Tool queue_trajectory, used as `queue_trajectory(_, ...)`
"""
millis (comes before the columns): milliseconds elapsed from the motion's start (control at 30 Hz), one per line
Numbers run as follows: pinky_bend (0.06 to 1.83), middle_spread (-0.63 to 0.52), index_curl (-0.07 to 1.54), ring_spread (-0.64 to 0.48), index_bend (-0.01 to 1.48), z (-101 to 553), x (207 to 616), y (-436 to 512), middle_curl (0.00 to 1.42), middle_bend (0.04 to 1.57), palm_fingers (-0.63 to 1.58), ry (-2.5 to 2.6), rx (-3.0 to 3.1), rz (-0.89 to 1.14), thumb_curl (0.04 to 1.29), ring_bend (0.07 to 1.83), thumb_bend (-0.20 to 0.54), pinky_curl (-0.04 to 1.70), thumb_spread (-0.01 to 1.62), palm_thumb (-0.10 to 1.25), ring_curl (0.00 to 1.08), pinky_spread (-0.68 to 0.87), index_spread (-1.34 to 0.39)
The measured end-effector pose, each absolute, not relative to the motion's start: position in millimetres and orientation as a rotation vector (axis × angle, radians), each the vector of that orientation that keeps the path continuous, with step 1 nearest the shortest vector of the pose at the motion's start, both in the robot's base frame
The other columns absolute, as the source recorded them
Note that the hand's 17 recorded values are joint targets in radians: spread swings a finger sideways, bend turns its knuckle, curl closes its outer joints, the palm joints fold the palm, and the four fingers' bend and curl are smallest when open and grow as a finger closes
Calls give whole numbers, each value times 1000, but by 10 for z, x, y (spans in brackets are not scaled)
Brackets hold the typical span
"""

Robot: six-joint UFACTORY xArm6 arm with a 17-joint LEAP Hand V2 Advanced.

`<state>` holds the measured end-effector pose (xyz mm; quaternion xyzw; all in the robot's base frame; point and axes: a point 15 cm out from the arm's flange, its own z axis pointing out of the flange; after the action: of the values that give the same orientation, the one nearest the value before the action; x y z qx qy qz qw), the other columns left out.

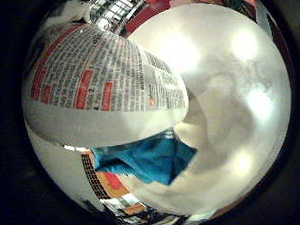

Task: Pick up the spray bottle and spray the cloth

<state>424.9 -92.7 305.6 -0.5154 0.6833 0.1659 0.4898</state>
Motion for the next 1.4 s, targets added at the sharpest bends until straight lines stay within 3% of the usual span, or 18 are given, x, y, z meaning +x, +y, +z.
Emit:
queue_trajectory(300, 1182, -91, 727, -159, 1164, 3475, 3814, -1003, 631, 1381, 1164, 1822, -1650, 404, 794, 1483, -21, 1014, 786, 1029, 604, -159, -195)
queue_trajectory(600, 1113, -92, 727, -158, 1164, 3817, 3509, -319, 626, 1384, 1172, 1865, -2084, 530, 809, 1480, -18, 1133, 817, 995, 601, -173, -201)
queue_trajectory(1100, 1060, -92, 725, -159, 1144, 3745, 3143, 207, 619, 1381, 1180, 1960, -2693, 616, 820, 1473, -18, 1222, 815, 995, 600, -189, -201)
queue_trajectory(1400, 1043, -92, 729, -159, 1151, 3511, 3200, 283, 620, 1378, 1183, 2156, -2756, 697, 814, 1471, -17, 1249, 848, 972, 600, -197, -203)
